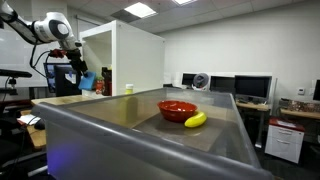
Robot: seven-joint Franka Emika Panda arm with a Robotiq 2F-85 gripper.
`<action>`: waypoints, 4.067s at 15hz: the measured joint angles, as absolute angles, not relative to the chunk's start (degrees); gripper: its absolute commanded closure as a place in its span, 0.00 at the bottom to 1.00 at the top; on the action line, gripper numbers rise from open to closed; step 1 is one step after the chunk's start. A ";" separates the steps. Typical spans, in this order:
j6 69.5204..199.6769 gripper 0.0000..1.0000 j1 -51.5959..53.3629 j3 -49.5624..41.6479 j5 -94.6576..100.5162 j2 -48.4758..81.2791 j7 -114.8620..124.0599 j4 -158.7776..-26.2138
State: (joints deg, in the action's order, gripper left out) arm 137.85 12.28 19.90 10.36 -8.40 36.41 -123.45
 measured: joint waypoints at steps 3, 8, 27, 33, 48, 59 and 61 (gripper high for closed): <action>137.96 0.00 13.50 20.95 10.35 -8.40 36.50 -123.27; 137.99 0.00 14.20 21.45 10.35 -8.40 36.50 -123.09; 114.41 0.00 11.89 15.57 5.49 -8.97 40.96 -125.34; 114.91 0.00 11.86 12.82 -4.19 -6.82 38.67 -126.38; 123.44 0.00 13.81 14.66 -11.13 -4.23 37.42 -126.74; 125.00 0.00 15.52 16.39 -4.54 -3.34 44.21 -126.87; 123.48 0.00 14.94 15.98 -1.26 -3.69 47.33 -126.87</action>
